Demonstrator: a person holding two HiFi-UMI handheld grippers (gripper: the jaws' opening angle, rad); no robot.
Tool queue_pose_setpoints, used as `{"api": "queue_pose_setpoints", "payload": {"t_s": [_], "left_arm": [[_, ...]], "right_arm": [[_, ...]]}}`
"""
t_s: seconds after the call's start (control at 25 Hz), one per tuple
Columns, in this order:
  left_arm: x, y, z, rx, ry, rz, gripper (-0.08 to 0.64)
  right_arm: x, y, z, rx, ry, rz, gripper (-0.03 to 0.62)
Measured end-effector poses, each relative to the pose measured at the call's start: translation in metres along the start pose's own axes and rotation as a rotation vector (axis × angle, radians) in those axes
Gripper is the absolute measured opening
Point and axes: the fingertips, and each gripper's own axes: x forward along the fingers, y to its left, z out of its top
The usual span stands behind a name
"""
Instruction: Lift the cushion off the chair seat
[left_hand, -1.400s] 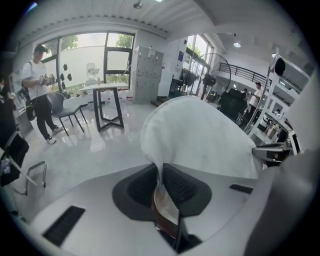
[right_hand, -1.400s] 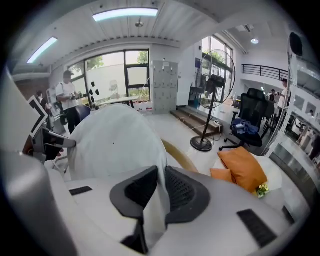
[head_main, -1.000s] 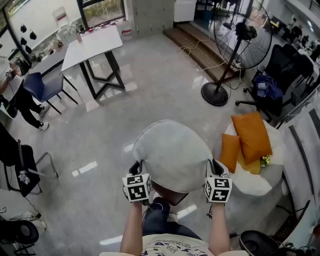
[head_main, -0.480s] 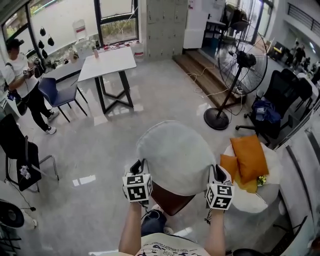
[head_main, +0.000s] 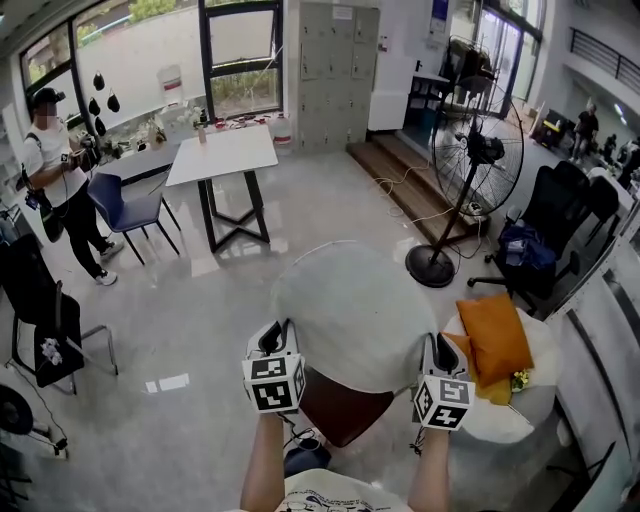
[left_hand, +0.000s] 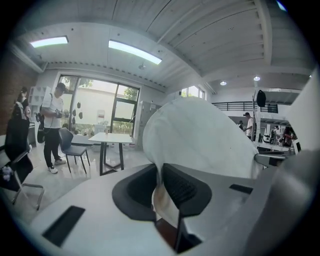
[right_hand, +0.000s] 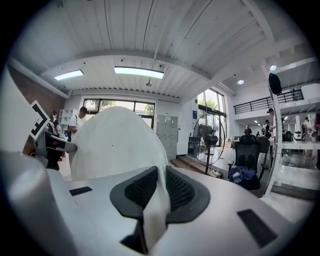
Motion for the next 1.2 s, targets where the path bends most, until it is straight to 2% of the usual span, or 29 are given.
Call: {"api": "queue_pose_setpoints", "payload": {"t_s": [0.28,0.56,1.2], "left_arm": [[-0.02,-0.002,0.015,-0.005,-0.045,0.006,0.058],[-0.035,0.002,0.013,-0.013,-0.055,0.009,0.058],[-0.038,0.003,0.011,-0.011,-0.049,0.006,0.058]], "right_arm": [[-0.016,0.002,0.017,0.001,-0.048,0.012,0.071],[-0.026,0.009,0.022,-0.003,-0.066,0.013,0.071],[-0.029,0.011,0.017,-0.015,-0.05,0.015,0.071]]}}
